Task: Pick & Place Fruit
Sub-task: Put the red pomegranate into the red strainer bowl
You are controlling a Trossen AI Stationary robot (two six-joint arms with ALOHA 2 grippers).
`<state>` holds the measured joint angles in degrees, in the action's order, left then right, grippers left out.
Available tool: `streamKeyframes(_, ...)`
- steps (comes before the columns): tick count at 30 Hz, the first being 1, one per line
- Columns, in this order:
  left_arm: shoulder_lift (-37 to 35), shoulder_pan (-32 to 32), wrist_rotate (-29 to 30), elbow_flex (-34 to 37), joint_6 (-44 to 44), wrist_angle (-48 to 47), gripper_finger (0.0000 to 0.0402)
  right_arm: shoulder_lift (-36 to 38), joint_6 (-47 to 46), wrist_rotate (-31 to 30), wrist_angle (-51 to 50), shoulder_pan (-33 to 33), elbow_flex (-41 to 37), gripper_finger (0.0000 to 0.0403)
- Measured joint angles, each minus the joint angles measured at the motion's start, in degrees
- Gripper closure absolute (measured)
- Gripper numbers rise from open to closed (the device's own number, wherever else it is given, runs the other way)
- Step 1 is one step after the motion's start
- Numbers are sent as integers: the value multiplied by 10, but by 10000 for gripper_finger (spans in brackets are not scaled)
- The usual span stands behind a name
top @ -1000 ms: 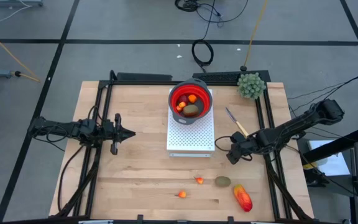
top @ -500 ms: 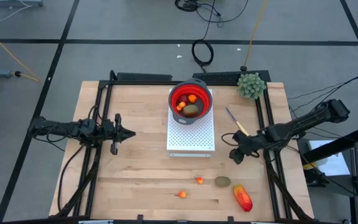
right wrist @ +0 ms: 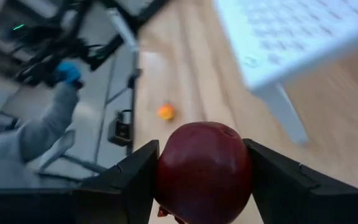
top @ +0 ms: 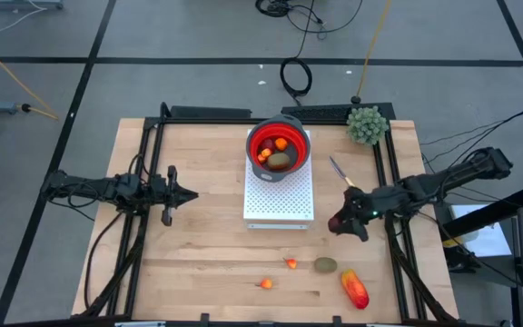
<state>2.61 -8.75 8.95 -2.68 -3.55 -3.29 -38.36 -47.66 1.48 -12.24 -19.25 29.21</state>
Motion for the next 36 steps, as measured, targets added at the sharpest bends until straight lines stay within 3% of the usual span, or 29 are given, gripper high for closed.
streamKeyframes(22, 0, 0, 0, 0, 4, 0, 382, 16, 482, 18, 59, 0, 0, 191)
streamKeyframes(28, 0, 0, 0, 0, 4, 0, 382, 15, 542, 21, 123, 0, 0, 190)
streamKeyframes(33, 0, 0, 0, 0, 8, 0, 382, 16, 581, 87, 224, 0, 0, 190)
streamKeyframes(36, 0, 0, 0, 0, 8, 0, 382, 16, 554, 109, 282, 0, 0, 190)
